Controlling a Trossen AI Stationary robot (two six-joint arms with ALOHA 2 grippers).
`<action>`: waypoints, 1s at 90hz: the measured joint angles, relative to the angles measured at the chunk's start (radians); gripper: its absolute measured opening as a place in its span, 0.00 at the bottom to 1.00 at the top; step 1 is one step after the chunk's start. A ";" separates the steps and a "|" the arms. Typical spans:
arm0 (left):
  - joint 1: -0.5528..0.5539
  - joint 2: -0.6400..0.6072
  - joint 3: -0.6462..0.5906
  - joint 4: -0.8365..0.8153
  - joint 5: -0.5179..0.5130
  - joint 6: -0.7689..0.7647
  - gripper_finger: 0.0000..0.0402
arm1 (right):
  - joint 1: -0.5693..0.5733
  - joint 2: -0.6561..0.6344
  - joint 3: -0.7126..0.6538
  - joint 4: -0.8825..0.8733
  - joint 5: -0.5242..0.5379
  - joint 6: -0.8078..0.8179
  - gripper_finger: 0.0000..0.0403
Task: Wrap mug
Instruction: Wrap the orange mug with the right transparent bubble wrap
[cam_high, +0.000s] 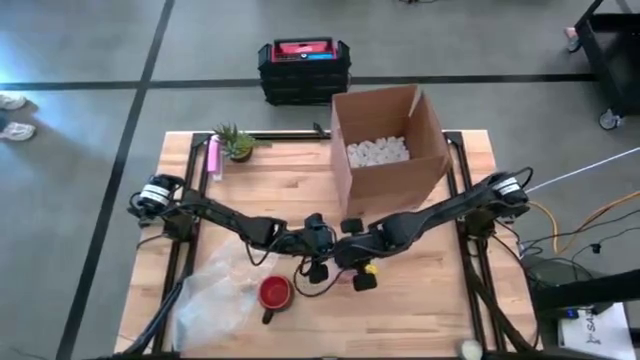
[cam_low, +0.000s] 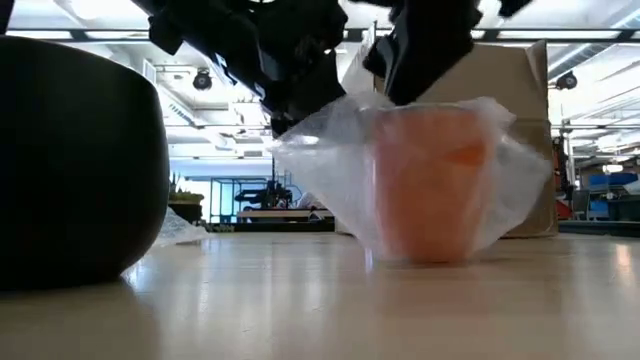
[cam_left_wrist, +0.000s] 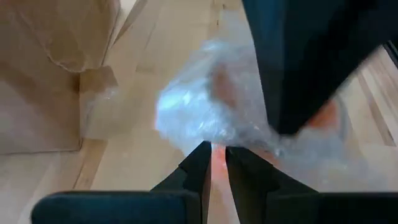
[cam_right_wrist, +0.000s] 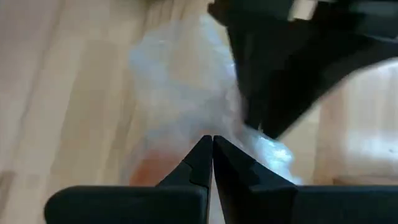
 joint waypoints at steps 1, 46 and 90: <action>0.000 0.000 0.000 0.000 0.000 0.000 0.09 | 0.000 0.005 0.000 -0.001 0.000 0.000 0.00; 0.000 -0.007 0.000 -0.015 -0.002 0.000 0.09 | -0.014 0.127 -0.036 0.016 -0.011 -0.001 0.00; -0.002 -0.064 0.000 -0.081 0.060 -0.019 0.09 | -0.030 0.121 -0.103 0.089 -0.073 -0.009 0.00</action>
